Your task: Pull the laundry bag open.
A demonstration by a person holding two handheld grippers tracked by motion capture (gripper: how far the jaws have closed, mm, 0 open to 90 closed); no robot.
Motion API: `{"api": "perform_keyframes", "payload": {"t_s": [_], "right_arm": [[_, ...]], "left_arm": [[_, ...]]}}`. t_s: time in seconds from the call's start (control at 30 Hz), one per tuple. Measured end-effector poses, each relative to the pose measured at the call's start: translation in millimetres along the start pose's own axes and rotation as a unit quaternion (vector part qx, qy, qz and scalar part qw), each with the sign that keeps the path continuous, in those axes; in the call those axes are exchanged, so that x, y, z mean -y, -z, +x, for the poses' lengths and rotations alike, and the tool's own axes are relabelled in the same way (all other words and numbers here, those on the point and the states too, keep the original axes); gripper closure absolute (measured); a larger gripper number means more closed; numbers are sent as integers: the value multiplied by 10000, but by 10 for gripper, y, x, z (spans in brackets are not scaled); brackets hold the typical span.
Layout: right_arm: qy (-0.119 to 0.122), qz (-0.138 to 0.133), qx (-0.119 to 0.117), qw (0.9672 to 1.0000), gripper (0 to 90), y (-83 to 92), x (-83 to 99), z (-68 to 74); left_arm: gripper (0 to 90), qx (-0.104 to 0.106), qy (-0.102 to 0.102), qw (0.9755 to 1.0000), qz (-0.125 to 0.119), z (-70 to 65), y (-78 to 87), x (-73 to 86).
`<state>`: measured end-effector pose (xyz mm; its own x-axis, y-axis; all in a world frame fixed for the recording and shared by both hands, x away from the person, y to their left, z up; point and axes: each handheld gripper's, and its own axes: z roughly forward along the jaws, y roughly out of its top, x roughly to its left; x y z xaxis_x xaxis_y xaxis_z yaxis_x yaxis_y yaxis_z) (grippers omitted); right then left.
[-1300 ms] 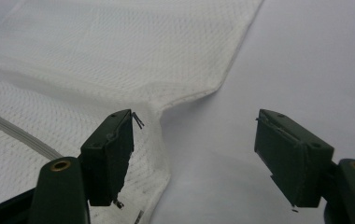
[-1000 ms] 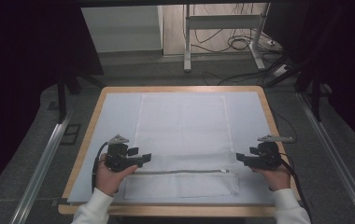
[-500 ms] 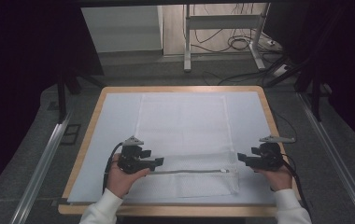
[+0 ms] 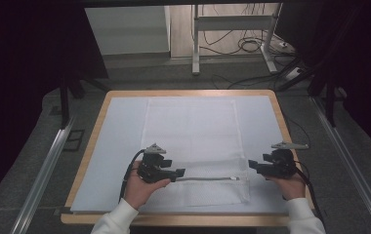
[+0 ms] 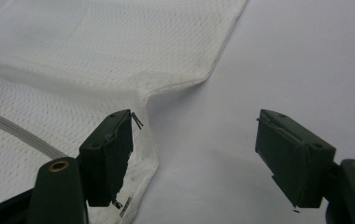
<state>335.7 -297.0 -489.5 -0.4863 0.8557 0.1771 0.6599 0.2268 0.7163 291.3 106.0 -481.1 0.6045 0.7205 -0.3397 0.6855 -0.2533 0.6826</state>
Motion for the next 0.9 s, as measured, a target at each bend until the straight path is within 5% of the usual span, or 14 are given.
{"api": "perform_keyframes", "payload": {"t_s": [0.9], "right_arm": [[6,-10,14,10000,272,-8,8,18]], "left_arm": [[319,169,-243,9993,232,-237,-299,-112]]}}
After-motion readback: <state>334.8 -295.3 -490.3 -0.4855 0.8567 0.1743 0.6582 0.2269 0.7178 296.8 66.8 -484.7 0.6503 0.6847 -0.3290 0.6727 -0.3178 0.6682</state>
